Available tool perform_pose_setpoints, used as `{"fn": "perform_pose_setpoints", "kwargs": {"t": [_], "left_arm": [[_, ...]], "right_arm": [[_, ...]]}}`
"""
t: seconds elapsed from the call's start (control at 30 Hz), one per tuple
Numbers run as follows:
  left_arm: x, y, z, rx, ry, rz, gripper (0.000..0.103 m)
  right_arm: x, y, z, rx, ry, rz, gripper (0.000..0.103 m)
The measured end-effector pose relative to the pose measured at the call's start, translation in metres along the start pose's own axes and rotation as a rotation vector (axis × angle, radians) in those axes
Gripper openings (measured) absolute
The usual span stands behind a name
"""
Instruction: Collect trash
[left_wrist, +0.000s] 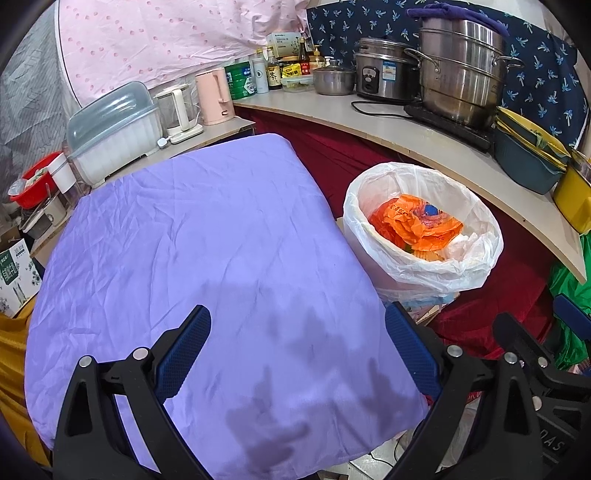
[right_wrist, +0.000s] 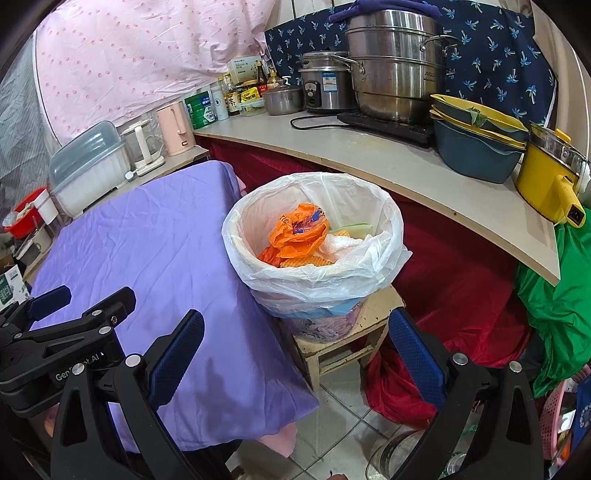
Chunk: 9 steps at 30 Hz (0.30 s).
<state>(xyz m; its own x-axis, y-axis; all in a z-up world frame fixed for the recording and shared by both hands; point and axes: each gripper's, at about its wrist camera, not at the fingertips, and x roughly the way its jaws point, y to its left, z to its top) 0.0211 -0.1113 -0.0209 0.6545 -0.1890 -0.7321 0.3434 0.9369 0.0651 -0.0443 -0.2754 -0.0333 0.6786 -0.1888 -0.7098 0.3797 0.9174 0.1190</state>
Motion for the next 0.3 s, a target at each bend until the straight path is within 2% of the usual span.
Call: {"fn": "perform_pose_setpoints", "kwargs": {"t": [0.3], "left_arm": [[0.0026,0.0021,-0.0033,0.001,0.028,-0.016,0.091]], "right_arm": [[0.0014,0.0013,-0.0008,-0.001,0.003,-0.003,0.096]]}}
